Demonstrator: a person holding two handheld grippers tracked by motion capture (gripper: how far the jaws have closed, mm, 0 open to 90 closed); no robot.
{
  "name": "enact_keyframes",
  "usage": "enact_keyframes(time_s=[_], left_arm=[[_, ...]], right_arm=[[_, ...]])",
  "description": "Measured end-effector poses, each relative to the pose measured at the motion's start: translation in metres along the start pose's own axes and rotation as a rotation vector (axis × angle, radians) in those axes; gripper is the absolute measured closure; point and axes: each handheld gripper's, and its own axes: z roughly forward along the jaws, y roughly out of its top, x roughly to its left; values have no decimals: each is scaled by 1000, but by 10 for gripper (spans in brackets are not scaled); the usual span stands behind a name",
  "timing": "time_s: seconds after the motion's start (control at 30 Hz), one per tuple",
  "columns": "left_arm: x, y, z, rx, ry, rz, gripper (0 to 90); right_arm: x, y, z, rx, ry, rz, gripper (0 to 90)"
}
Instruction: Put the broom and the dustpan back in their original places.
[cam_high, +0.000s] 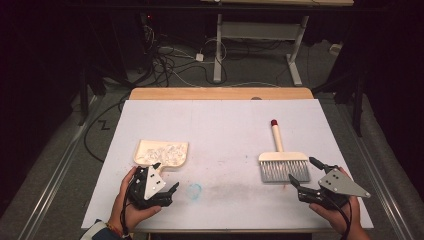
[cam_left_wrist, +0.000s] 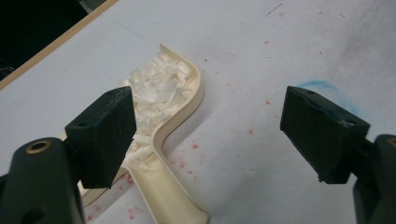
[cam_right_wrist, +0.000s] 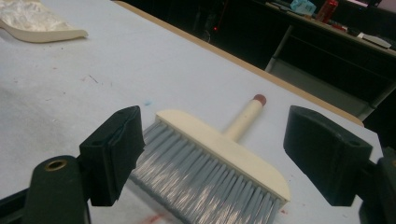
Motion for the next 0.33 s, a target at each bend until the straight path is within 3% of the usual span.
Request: enact_keyframes(time_s=[0.23,0.33], left_arm=[[0,1,4,8,-5,0,174],[1,1,5,13,-7,-9,175]], right_arm=[[1,-1,0,17,1,-18,205],[3,-1,3,55,-27,-48,207]])
